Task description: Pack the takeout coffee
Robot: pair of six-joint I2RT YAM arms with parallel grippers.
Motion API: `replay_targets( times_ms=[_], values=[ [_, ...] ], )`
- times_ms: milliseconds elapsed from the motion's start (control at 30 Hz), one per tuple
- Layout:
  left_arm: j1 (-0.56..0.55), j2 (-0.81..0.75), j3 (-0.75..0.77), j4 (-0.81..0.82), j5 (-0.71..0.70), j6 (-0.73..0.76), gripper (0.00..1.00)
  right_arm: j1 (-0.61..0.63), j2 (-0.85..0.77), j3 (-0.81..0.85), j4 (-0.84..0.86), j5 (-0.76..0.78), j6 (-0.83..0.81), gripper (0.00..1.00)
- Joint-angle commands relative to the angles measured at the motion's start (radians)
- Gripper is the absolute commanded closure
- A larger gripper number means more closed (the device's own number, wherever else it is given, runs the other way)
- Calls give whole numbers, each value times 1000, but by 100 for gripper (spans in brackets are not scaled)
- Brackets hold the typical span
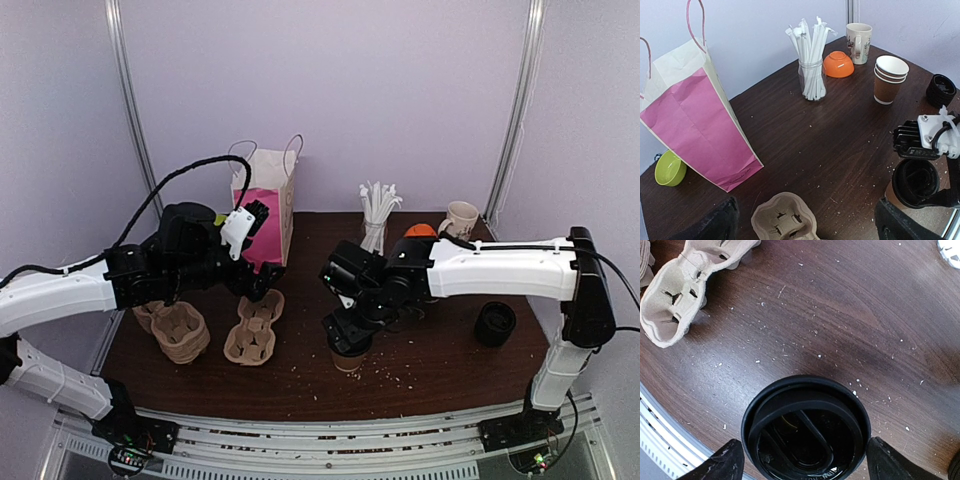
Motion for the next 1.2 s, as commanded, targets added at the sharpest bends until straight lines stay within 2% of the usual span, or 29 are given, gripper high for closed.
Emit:
replay_targets(
  times_ms=[0,333,733,967,1167],
  values=[
    [4,6,29,16,9,-8,2,3,11,-22,-16,0,0,15],
    [5,13,30,14,14,-10,2,3,14,-57,-1,-18,-3,22],
    [5,23,30,13,13,-11,2,-15,-80,-70,-39,73,17,32],
    [5,23,31,13,15,-12,2,-99,-225,-177,-49,90,33,33],
    [4,30,33,13,23,-13,2,-245,-381,-273,-90,109,25,34]
  ],
)
